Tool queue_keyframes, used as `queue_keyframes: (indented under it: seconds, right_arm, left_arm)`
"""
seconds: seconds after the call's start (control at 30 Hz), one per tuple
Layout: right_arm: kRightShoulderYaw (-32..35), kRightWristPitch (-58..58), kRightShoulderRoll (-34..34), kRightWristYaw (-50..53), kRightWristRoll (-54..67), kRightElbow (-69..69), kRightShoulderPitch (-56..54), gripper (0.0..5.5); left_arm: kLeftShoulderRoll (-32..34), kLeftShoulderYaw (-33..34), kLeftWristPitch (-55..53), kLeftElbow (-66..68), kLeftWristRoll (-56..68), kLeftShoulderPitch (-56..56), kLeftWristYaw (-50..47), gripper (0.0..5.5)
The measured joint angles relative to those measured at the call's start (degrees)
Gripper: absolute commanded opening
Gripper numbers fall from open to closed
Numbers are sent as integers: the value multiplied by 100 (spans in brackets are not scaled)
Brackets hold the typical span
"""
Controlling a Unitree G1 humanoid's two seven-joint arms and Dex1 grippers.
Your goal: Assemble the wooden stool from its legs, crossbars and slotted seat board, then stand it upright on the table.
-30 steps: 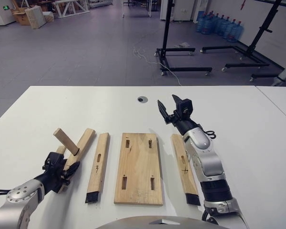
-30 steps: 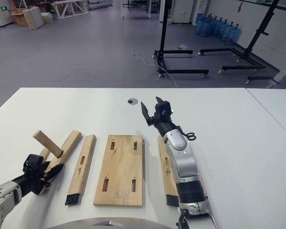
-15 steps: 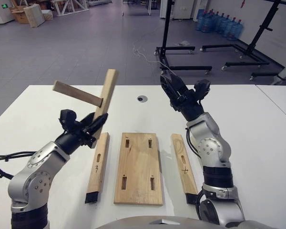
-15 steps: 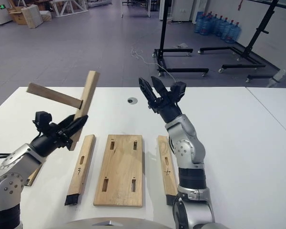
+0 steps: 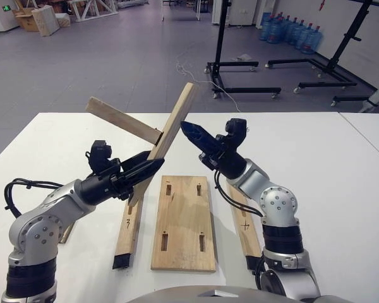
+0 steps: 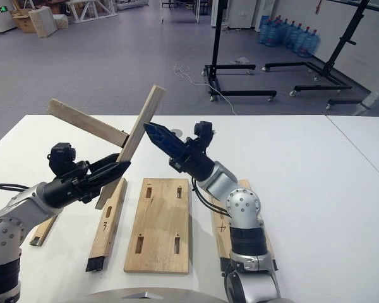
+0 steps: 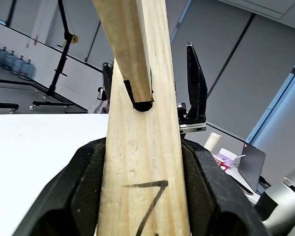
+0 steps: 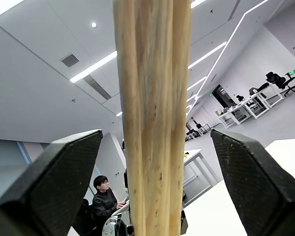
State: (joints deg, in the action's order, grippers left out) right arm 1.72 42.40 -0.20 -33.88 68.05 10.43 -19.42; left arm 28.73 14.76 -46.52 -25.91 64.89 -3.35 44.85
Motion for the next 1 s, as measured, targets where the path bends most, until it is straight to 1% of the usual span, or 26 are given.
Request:
queue_keyframes:
  seconds: [0.17, 0.4, 0.5, 0.53, 0.57, 0.67, 0.7, 0.8, 0.83, 1.0]
  right_arm:
    - [-152, -20, 175, 26, -53, 36, 16, 406]
    - [-160, -112, 377, 125, -52, 37, -24, 406]
    - [-153, -191, 498, 188, -54, 37, -24, 365]
    - [-150, -208, 517, 196, -54, 37, -24, 342]
    - [-142, -252, 544, 203, -54, 41, -23, 337]
    - [-99, -258, 557, 227, -43, 105, -12, 284]
    - [-91, -256, 557, 230, -34, 108, 1, 278]
    - [-24, -233, 486, 190, 15, 127, 59, 219]
    - [-2, -210, 454, 175, 39, 128, 81, 210]
    - [3, -160, 364, 138, 41, 128, 81, 209]
  left_arm:
    - [253, 6, -75, 355, 192, -415, 153, 204]
    - [587, -220, -258, 389, 182, -413, 415, 204]
    - [672, -271, -314, 403, 180, -413, 459, 204]
    - [697, -270, -319, 420, 179, -412, 465, 204]
    - [745, -267, -325, 430, 179, -408, 473, 204]
    - [807, -262, -332, 438, 195, -404, 500, 204]
    - [806, -262, -342, 438, 204, -403, 495, 204]
    - [779, -272, -351, 385, 242, -333, 476, 204]
    - [763, -283, -350, 352, 256, -290, 460, 204]
    - [668, -302, -349, 339, 327, -186, 418, 204]
